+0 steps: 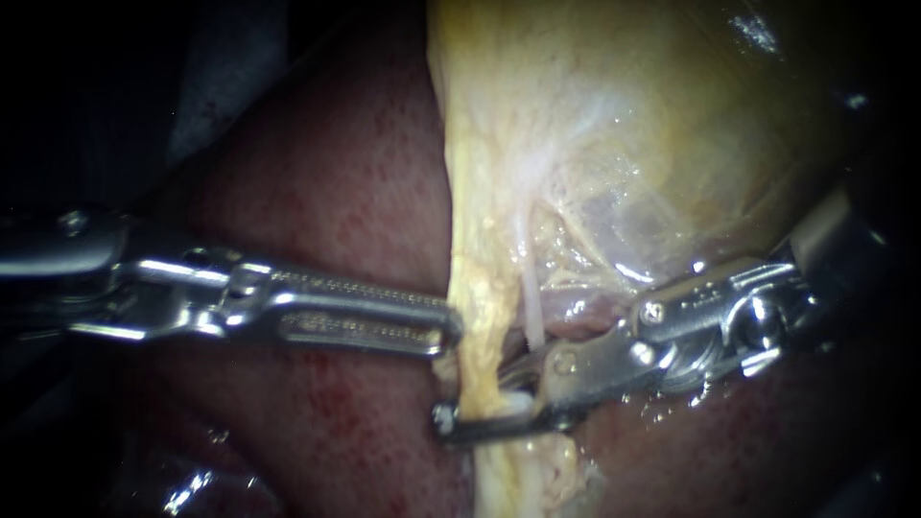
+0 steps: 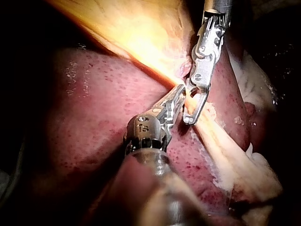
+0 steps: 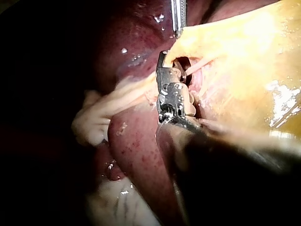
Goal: Clipping first clip left tube
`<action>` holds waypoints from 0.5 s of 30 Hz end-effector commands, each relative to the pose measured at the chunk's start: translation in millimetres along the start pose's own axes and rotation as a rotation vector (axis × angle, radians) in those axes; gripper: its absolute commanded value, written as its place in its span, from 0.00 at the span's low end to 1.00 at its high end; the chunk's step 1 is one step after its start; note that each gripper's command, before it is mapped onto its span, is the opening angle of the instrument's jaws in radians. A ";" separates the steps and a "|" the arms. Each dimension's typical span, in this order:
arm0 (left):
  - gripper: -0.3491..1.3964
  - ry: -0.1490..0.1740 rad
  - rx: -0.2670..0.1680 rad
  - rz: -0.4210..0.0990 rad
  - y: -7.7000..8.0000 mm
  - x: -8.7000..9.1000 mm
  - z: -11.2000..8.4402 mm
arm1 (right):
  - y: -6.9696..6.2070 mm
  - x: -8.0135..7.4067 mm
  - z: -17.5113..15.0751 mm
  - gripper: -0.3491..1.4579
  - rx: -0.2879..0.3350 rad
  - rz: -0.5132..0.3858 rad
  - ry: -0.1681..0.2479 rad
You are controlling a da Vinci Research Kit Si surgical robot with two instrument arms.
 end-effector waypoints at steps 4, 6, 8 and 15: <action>0.00 0.000 0.000 0.000 0.0 0.0 0.0 | -0.2 -0.1 0.2 0.00 0.002 0.000 -0.001; 0.00 0.000 0.000 0.000 0.0 0.0 0.0 | -0.3 -0.1 0.2 0.00 0.002 0.005 -0.001; 0.00 0.000 0.000 0.000 0.0 -0.1 0.1 | -0.3 -0.2 0.3 0.00 0.002 0.004 -0.001; 0.00 0.001 0.002 0.000 0.1 -0.1 0.2 | -0.5 -0.4 0.4 0.00 0.005 0.014 -0.003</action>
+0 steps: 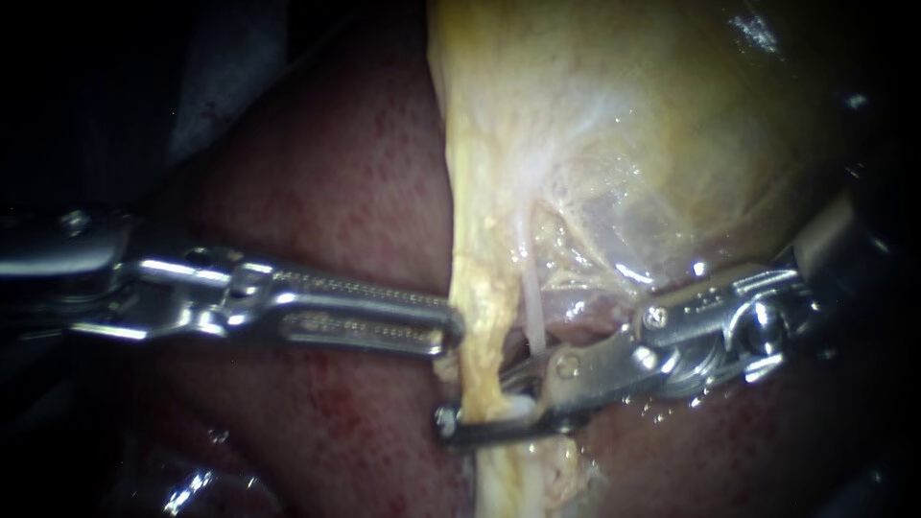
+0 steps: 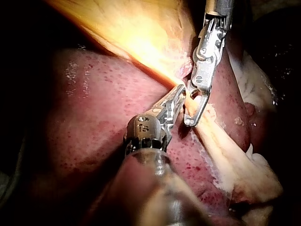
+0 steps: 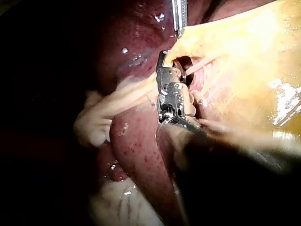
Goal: Clipping first clip left tube
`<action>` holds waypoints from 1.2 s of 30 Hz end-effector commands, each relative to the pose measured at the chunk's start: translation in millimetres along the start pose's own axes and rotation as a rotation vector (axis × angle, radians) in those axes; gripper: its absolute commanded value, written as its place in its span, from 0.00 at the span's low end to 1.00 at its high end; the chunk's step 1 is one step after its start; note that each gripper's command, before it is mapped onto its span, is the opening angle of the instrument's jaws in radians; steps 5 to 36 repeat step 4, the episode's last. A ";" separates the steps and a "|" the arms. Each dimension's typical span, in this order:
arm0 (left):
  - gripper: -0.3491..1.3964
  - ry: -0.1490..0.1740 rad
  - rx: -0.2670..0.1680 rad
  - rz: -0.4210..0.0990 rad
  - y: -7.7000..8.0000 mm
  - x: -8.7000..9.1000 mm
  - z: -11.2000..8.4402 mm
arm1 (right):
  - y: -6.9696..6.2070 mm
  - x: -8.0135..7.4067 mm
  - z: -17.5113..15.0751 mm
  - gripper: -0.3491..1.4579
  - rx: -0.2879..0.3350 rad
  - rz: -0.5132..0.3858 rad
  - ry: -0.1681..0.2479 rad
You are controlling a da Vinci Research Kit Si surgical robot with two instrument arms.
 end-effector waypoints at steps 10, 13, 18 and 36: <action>0.00 0.000 0.000 -0.001 0.1 0.0 0.0 | -0.1 0.0 0.0 0.00 0.004 0.000 -0.002; 0.00 0.000 0.000 -0.001 0.1 0.0 0.0 | -0.1 0.0 0.0 0.00 0.004 0.000 -0.002; 0.00 0.000 0.000 -0.001 0.1 0.0 0.0 | -0.1 0.0 0.0 0.00 0.004 0.000 -0.002; 0.00 0.000 0.000 -0.001 0.1 0.0 0.0 | -0.1 0.0 0.0 0.00 0.004 0.000 -0.002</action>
